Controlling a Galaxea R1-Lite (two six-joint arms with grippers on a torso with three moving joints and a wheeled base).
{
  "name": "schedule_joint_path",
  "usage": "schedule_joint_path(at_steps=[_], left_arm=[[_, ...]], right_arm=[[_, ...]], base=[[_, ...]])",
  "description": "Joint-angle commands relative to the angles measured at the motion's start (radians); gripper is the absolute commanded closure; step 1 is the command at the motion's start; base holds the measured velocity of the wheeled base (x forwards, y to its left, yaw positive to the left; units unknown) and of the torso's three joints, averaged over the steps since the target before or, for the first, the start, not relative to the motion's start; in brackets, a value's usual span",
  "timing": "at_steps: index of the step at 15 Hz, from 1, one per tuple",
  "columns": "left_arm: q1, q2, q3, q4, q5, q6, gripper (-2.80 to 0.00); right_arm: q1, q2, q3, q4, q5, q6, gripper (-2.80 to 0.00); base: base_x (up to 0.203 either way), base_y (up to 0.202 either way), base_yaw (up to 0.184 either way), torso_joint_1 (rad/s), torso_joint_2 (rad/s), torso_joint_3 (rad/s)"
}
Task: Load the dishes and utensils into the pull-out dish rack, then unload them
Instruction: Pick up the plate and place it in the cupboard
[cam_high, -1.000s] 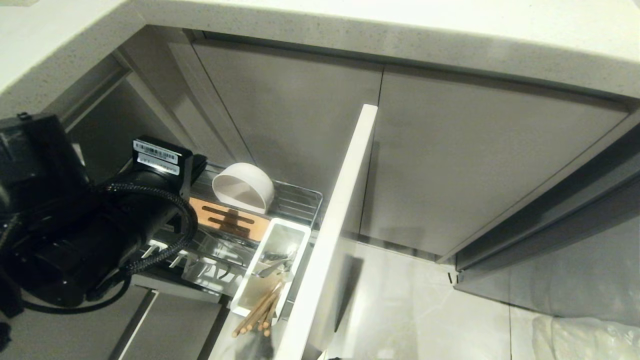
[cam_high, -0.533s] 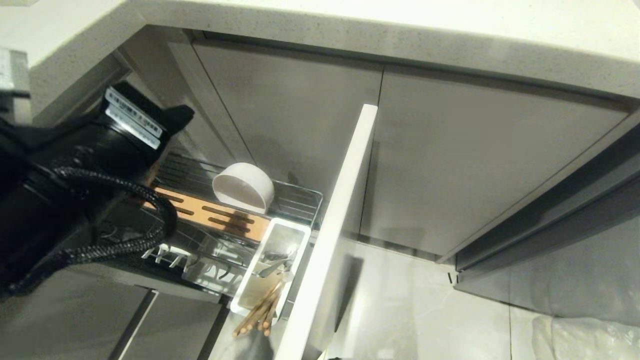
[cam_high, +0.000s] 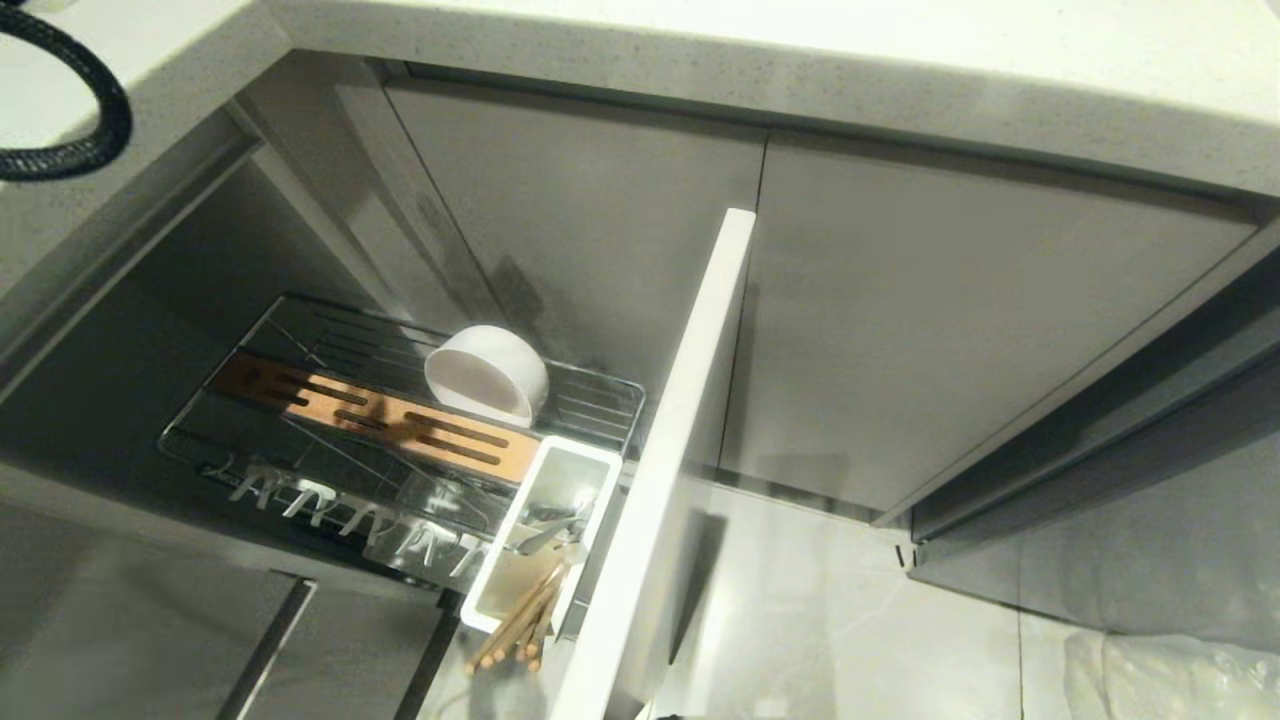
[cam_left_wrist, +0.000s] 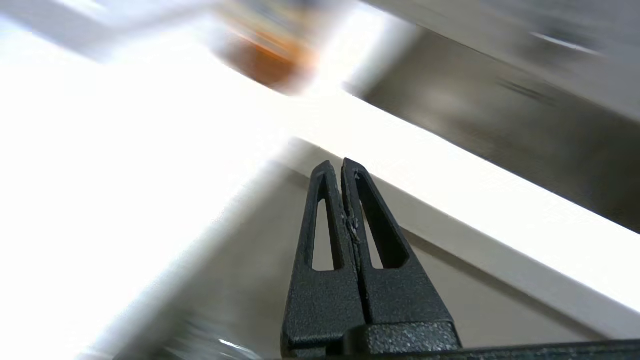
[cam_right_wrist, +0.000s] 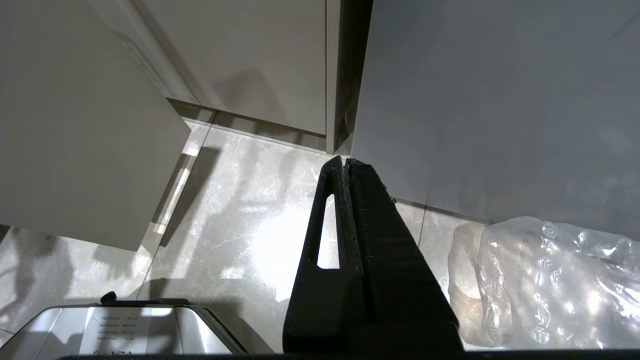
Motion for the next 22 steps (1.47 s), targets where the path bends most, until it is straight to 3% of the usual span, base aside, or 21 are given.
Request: schedule_joint_path(at_steps=[1,3,5,8,10,12,14,15,16,17,19,22], left_arm=[[0.159,-0.005,-0.045,0.019,0.007,0.007,0.00],[0.382,-0.017,-0.087,0.080,0.010,0.012,0.00],[0.542,-0.031,-0.129,0.129,0.013,0.013,0.00],[0.600,-0.053,-0.158,0.157,0.077,0.021,0.00],[0.681,-0.061,-0.184,0.224,0.087,0.026,0.00],[0.716,-0.080,-0.226,0.434,0.089,0.003,0.00],[0.730,-0.087,-0.281,0.657,0.085,-0.078,0.00],[0.733,-0.087,-0.327,0.793,0.070,-0.133,0.00],[0.734,-0.084,-0.381,0.914,0.011,-0.195,0.00],[0.741,-0.077,-0.406,0.976,-0.087,-0.234,0.00],[0.816,-0.036,-0.456,1.094,-0.177,-0.291,0.00],[0.826,-0.014,-0.509,1.192,-0.141,-0.344,0.00]], right_arm=[[0.000,0.001,0.000,0.000,0.000,0.000,0.00],[0.000,0.001,0.000,0.000,0.000,0.000,0.00],[0.000,0.001,0.000,0.000,0.000,0.000,0.00],[0.000,0.001,0.000,0.000,0.000,0.000,0.00],[0.000,0.001,0.000,0.000,0.000,0.000,0.00],[0.000,0.001,0.000,0.000,0.000,0.000,0.00],[0.000,0.001,0.000,0.000,0.000,0.000,0.00],[0.000,0.001,0.000,0.000,0.000,0.000,0.00],[0.000,0.001,0.000,0.000,0.000,0.000,0.00],[0.000,0.001,0.000,0.000,0.000,0.000,0.00],[0.000,0.001,0.000,0.000,0.000,0.000,0.00],[0.000,0.001,0.000,0.000,0.000,0.000,0.00]], base=[[0.000,0.000,0.000,0.000,0.00,0.000],[0.000,0.000,0.000,0.000,0.00,0.000],[0.000,0.000,0.000,0.000,0.00,0.000],[0.000,0.000,0.000,0.000,0.00,0.000],[0.000,0.000,0.000,0.000,0.00,0.000],[0.000,0.000,0.000,0.000,0.00,0.000],[0.000,0.000,0.000,0.000,0.00,0.000],[0.000,0.000,0.000,0.000,0.00,0.000],[0.000,0.000,0.000,0.000,0.00,0.000],[0.000,0.000,0.000,0.000,0.00,0.000],[0.000,0.000,0.000,0.000,0.00,0.000],[0.000,0.000,0.000,0.000,0.00,0.000]])
